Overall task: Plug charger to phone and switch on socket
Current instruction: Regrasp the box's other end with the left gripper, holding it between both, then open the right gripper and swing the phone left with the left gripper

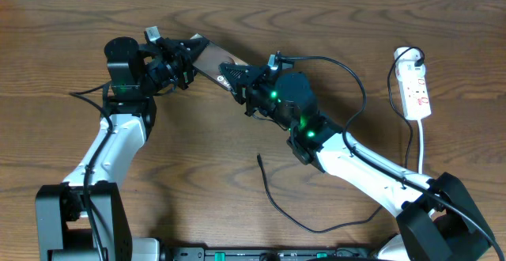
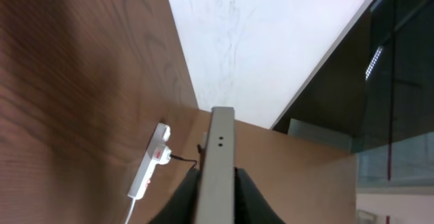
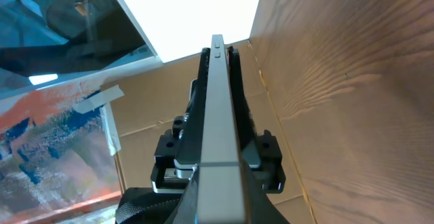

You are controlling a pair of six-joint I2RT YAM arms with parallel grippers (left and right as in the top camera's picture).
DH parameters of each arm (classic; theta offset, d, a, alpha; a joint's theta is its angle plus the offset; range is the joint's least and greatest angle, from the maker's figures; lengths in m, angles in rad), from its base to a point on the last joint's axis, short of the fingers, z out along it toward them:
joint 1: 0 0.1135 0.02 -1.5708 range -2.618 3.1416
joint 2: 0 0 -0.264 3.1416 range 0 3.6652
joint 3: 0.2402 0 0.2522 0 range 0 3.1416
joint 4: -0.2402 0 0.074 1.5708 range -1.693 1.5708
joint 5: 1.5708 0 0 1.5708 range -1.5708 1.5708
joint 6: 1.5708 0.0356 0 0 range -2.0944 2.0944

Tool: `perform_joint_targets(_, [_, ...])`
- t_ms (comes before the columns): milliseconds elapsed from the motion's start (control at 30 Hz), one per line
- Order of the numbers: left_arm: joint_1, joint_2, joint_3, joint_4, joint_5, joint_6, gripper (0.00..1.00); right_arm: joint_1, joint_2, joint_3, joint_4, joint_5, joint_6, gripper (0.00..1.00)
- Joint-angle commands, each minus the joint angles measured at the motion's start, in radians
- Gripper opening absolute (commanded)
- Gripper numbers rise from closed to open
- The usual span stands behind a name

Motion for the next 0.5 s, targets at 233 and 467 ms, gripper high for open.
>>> perform_joint_targets(233, [-0.005, -0.002, -0.005, 0.009, -0.002, 0.000, 0.07, 0.021, -0.003, 0.016, 0.010, -0.005, 0.000, 0.01])
perform_joint_targets(467, [-0.005, -0.002, -0.005, 0.009, -0.010, 0.001, 0.07, 0.020, -0.003, 0.016, 0.008, -0.002, 0.000, 0.78])
